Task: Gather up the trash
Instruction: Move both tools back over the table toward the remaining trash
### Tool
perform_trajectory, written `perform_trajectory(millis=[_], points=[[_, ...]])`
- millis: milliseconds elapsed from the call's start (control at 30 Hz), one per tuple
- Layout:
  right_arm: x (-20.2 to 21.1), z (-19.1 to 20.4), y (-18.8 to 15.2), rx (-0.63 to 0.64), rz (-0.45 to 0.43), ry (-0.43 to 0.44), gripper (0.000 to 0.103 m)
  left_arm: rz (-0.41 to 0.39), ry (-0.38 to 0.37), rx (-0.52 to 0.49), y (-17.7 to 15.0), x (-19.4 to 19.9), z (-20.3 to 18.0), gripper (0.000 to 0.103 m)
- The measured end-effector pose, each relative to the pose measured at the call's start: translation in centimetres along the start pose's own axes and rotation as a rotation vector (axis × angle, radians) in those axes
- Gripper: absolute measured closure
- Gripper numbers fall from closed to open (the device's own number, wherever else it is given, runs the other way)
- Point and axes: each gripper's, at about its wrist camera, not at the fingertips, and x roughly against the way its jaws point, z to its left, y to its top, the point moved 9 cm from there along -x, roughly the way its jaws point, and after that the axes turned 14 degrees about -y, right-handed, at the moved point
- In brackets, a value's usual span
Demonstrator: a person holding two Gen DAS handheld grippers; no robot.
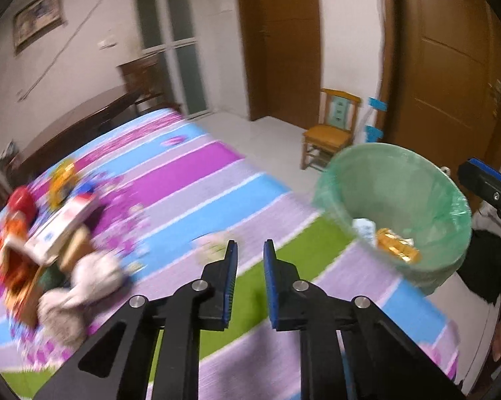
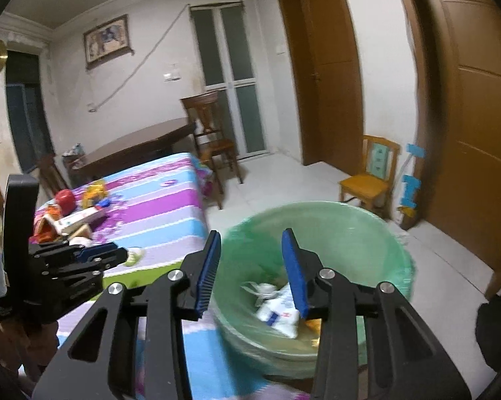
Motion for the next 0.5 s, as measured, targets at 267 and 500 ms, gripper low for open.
perform_trajectory(millis=[267,500], points=[[-1.5,13.2,1.4,0.098,0.103,0.348,0.066,-0.123,0.212,0.282,-3.8,10.3,15.3,0.085],[-8.8,36.5,5.0,0.351,0.315,0.616,0.066,-0.210,0.430,0.560,-10.2,19.9,27.3,0.081]])
